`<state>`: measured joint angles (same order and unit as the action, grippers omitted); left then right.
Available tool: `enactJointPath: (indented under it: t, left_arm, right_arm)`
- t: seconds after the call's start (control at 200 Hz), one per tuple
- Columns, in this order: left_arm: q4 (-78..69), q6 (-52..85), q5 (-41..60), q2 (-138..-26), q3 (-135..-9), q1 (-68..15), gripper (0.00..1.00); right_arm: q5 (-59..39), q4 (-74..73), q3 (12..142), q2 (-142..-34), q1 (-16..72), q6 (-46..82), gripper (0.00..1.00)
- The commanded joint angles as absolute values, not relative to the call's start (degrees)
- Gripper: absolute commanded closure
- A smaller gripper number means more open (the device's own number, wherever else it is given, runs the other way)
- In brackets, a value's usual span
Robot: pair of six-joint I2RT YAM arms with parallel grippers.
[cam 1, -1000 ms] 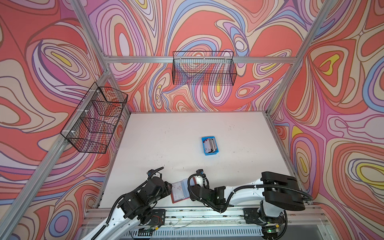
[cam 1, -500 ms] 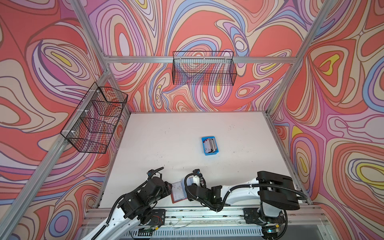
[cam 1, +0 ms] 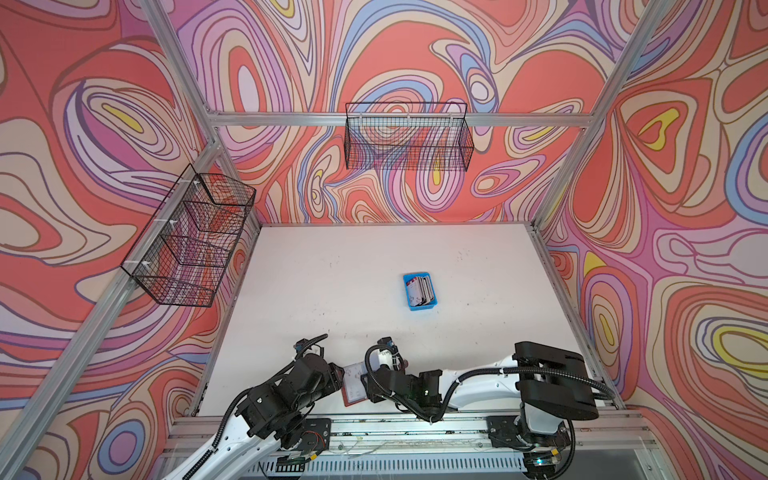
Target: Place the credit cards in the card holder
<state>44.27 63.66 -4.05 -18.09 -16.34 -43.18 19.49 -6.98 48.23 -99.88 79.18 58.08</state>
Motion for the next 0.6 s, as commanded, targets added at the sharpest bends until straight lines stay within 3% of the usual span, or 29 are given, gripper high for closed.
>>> enactJointPath:
  t: [0.0,0.596]
  left_arm:
    - [44.7,63.6,-4.9,-17.7,-16.1,-43.4,0.41]
    - [46.9,63.6,-6.8,-16.0,-16.6,-43.4,0.41]
  right_arm:
    - [19.3,-7.7,49.6,-99.5,79.0,57.1,0.45]
    - [11.4,-16.3,51.1,-104.9,79.0,55.8,0.46]
